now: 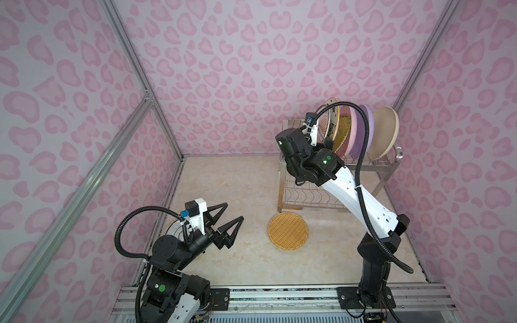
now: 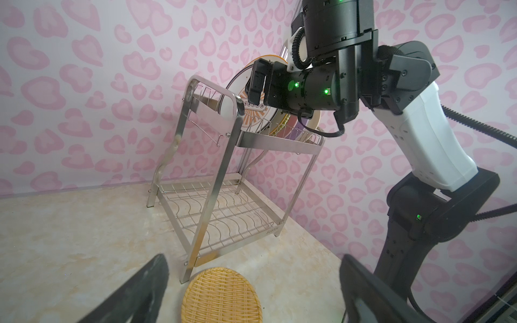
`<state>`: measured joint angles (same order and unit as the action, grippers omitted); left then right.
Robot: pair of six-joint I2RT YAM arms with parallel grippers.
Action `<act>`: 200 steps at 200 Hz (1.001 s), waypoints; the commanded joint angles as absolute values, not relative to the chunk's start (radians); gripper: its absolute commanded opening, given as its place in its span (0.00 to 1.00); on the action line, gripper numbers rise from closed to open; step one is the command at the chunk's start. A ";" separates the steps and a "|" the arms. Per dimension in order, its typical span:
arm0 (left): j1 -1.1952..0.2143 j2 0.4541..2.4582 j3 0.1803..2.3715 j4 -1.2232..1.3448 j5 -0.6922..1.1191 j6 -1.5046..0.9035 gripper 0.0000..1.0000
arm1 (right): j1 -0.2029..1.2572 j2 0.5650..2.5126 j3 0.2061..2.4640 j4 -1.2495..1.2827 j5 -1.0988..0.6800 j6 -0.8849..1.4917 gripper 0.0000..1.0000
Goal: Load plates into a dish rack
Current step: Pick up the plate from the middle-left of the table.
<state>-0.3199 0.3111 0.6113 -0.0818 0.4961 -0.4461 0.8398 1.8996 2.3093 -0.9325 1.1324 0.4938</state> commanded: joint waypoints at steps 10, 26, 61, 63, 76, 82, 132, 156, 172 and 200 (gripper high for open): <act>-0.318 0.318 0.612 -0.075 0.486 -0.445 0.97 | 0.861 1.880 2.312 -0.926 1.192 0.470 0.99; -0.318 0.322 0.614 -0.083 0.479 -0.446 0.97 | 0.870 1.867 2.307 -0.916 1.213 0.460 0.99; -0.317 0.339 0.618 -0.102 0.460 -0.448 0.97 | 0.895 1.836 2.268 -0.844 1.251 0.403 0.99; -0.316 0.340 0.619 -0.101 0.459 -0.449 0.97 | 0.897 1.835 2.267 -0.838 1.254 0.398 0.99; -0.316 0.350 0.623 -0.111 0.454 -0.449 0.97 | 0.910 1.830 2.260 -0.802 1.276 0.364 0.99; -0.315 0.358 0.626 -0.116 0.451 -0.448 0.97 | 0.913 1.827 2.256 -0.785 1.278 0.350 0.99; -0.310 0.428 0.653 -0.170 0.421 -0.458 0.97 | 0.932 1.775 2.181 -0.647 1.278 0.255 0.99; -0.310 0.459 0.655 -0.178 0.398 -0.475 0.97 | 0.932 1.751 2.163 -0.624 1.253 0.231 0.99; -0.310 0.480 0.656 -0.186 0.375 -0.486 0.97 | 0.937 1.742 2.160 -0.623 1.233 0.223 0.99; -0.310 0.499 0.672 -0.232 0.303 -0.508 0.97 | 0.955 1.710 2.132 -0.574 1.186 0.170 0.99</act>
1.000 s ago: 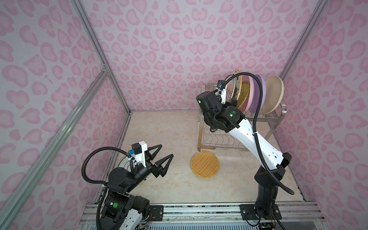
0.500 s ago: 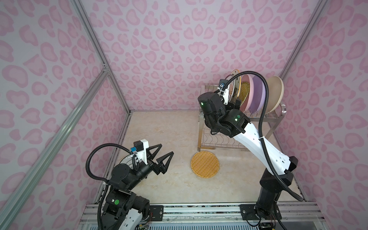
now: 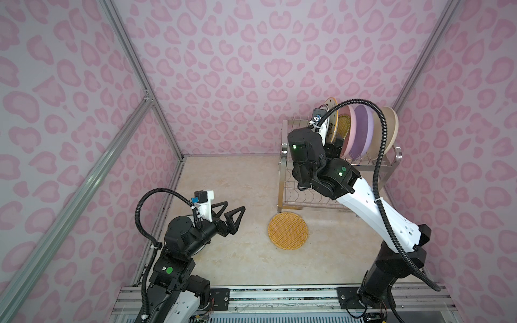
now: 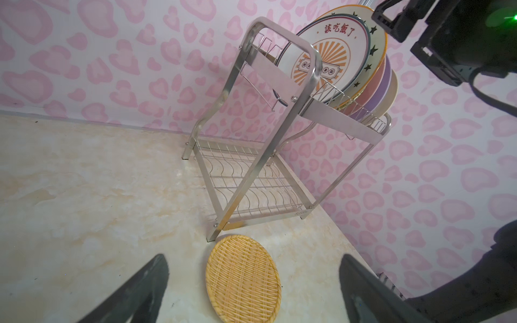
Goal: Load plates into a dish rack
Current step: Pick up the plate from the middle-left of the table.
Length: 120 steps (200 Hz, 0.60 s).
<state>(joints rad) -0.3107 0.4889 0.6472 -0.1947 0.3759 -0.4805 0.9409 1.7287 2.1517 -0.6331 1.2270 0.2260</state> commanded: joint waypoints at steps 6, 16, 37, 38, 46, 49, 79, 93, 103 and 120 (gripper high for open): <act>-0.310 0.500 0.676 -0.246 0.288 -0.515 0.97 | 0.961 1.701 2.120 -0.554 1.175 0.149 0.99; -0.310 0.509 0.687 -0.290 0.241 -0.536 0.97 | 0.970 1.680 2.091 -0.529 1.135 0.120 0.99; -0.304 0.569 0.736 -0.431 0.140 -0.572 0.97 | 0.972 1.627 2.036 -0.539 0.996 0.119 0.99; -0.303 0.574 0.739 -0.439 0.135 -0.575 0.97 | 0.971 1.625 2.034 -0.538 0.992 0.118 0.99; -0.287 0.606 0.761 -0.485 0.123 -0.589 0.97 | 0.972 1.596 1.987 -0.523 0.914 0.112 0.99; -0.279 0.615 0.765 -0.496 0.128 -0.593 0.97 | 0.971 1.585 1.967 -0.515 0.891 0.110 0.99; -0.075 0.671 0.781 -0.573 0.229 -0.658 0.97 | 0.973 1.465 1.771 -0.437 0.703 0.106 0.99; 0.084 0.688 0.752 -0.583 0.351 -0.707 0.98 | 0.973 1.427 1.702 -0.426 0.632 0.107 0.99; 0.183 0.690 0.710 -0.578 0.418 -0.749 0.99 | 0.973 1.403 1.658 -0.417 0.603 0.115 0.99; 0.296 0.678 0.637 -0.582 0.448 -0.823 1.00 | 0.970 1.365 1.582 -0.394 0.561 0.126 0.99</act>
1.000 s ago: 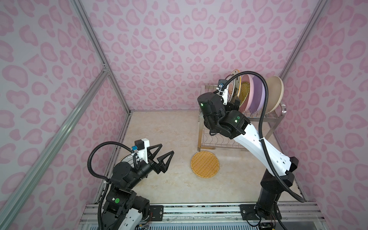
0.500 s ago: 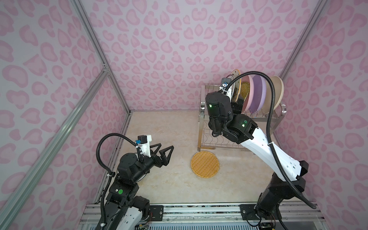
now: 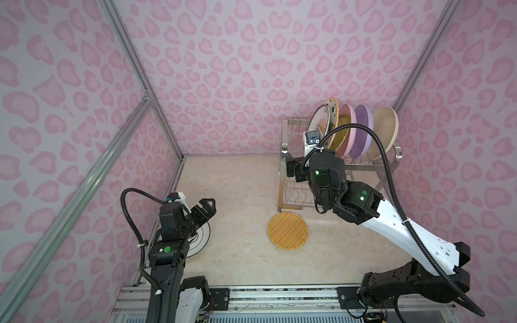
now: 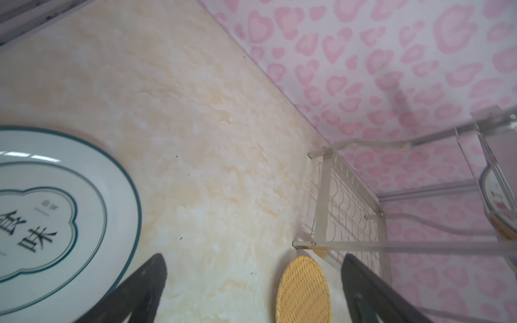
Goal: Load plates into a dish rack
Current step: Pick up the plate from the middle-left of the table.
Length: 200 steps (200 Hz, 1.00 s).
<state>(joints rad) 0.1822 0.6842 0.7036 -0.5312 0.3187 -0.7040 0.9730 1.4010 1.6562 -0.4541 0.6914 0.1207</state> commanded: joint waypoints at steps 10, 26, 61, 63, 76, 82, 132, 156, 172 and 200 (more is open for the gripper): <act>0.356 0.673 0.610 -0.609 0.426 -0.854 1.00 | 0.968 1.345 1.542 -0.381 0.510 0.129 0.99; 0.436 0.656 0.575 -0.624 0.396 -0.906 1.00 | 0.965 1.323 1.496 -0.376 0.470 0.145 0.99; 0.541 0.630 0.534 -0.660 0.206 -1.038 0.99 | 0.960 1.301 1.394 -0.356 0.318 0.184 0.99; 0.545 0.630 0.529 -0.661 0.203 -1.043 0.99 | 0.959 1.301 1.390 -0.354 0.310 0.187 0.99; 0.558 0.633 0.502 -0.661 0.165 -1.085 0.99 | 0.959 1.310 1.367 -0.338 0.222 0.208 0.99; 0.561 0.634 0.490 -0.661 0.143 -1.099 0.99 | 0.960 1.318 1.361 -0.334 0.185 0.215 0.99; 0.571 0.625 0.411 -0.674 0.060 -1.118 0.98 | 0.990 1.341 1.315 -0.297 0.119 0.245 0.99; 0.571 0.627 0.371 -0.661 0.040 -1.121 0.95 | 0.992 1.351 1.311 -0.287 0.095 0.258 0.99; 0.571 0.632 0.346 -0.637 0.047 -1.123 0.94 | 0.994 1.355 1.308 -0.284 0.089 0.266 0.99; 0.571 0.639 0.308 -0.575 0.053 -1.129 0.92 | 0.995 1.358 1.300 -0.279 0.088 0.279 0.99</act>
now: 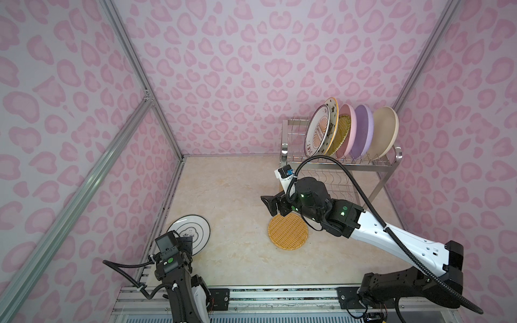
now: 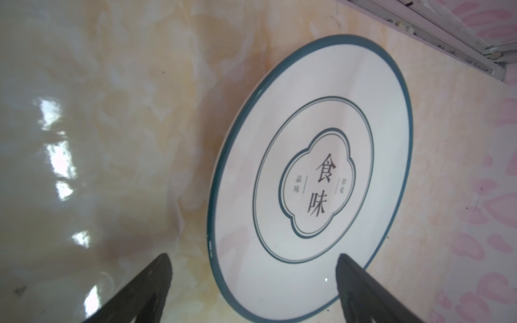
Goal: Load plates into a dish rack
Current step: Pick up the plate from the middle-left of the table.
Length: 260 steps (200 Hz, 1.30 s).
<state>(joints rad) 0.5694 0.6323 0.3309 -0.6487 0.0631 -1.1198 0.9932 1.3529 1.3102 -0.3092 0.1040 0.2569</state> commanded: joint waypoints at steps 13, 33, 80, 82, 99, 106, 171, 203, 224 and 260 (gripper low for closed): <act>0.571 0.648 0.282 -0.524 0.070 -1.134 0.90 | 0.995 1.361 1.300 -0.280 0.085 0.285 0.99; 0.571 0.670 0.249 -0.454 0.096 -1.141 0.88 | 0.995 1.366 1.301 -0.283 0.075 0.294 0.99; 0.571 0.681 0.188 -0.356 0.100 -1.162 0.81 | 0.995 1.359 1.287 -0.291 0.084 0.305 0.99; 0.571 0.681 0.186 -0.353 0.100 -1.163 0.80 | 0.996 1.359 1.287 -0.292 0.086 0.305 0.99; 0.570 0.687 0.173 -0.335 0.094 -1.167 0.75 | 0.996 1.352 1.279 -0.293 0.087 0.308 0.99; 0.571 0.688 0.170 -0.327 0.094 -1.167 0.74 | 0.995 1.350 1.275 -0.293 0.087 0.309 0.99; 0.571 0.787 0.142 -0.233 0.083 -1.186 0.55 | 0.996 1.332 1.227 -0.281 0.074 0.341 0.99; 0.571 0.859 0.149 -0.193 0.074 -1.178 0.44 | 1.002 1.324 1.201 -0.293 0.104 0.353 0.99; 0.572 0.871 0.144 -0.177 0.065 -1.178 0.33 | 1.007 1.318 1.185 -0.290 0.105 0.358 0.99; 0.571 0.890 0.139 -0.159 0.058 -1.177 0.20 | 1.007 1.307 1.159 -0.284 0.105 0.373 0.99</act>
<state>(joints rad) 0.5701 0.8715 0.1535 -0.0479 0.0818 -1.1774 1.0058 1.3113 1.1728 -0.2966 0.0975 0.3576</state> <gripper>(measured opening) 0.241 0.990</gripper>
